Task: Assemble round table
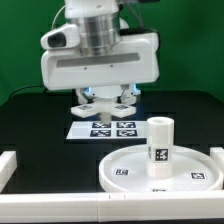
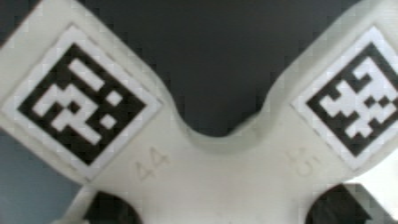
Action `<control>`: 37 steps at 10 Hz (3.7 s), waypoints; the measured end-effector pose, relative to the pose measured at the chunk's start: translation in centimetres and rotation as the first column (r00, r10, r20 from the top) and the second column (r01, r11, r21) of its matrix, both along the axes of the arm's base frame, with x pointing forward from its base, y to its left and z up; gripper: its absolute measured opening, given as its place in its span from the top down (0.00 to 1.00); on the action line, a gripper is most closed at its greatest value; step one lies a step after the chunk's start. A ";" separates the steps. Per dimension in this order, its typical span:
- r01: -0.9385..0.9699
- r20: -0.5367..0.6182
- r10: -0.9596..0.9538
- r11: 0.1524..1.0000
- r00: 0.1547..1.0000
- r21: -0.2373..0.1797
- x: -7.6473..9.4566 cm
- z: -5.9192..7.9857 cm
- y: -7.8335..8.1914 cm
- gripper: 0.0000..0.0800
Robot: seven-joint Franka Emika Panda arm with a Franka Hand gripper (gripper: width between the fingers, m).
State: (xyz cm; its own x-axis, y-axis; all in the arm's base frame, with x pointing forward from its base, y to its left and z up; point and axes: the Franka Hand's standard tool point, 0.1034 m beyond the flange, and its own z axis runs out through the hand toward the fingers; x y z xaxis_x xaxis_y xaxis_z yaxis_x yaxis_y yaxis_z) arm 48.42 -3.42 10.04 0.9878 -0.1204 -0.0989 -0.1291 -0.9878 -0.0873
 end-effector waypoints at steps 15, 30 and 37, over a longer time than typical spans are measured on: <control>-0.104 0.009 0.104 0.994 0.995 0.028 7.2 4.2 6.1 0.44; -0.192 -0.014 0.192 0.981 0.981 0.038 7.8 1.1 6.9 0.44; -0.224 -0.003 0.225 0.974 0.974 0.036 7.9 0.2 6.8 0.44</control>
Offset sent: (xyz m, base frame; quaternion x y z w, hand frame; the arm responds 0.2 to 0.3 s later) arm 0.0000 0.0000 0.0000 0.0000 0.0000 0.0000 1.0000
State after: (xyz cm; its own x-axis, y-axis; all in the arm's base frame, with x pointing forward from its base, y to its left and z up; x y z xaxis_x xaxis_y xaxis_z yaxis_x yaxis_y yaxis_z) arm 56.33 3.36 10.26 0.9884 0.1081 -0.1065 0.0948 -0.9880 -0.1222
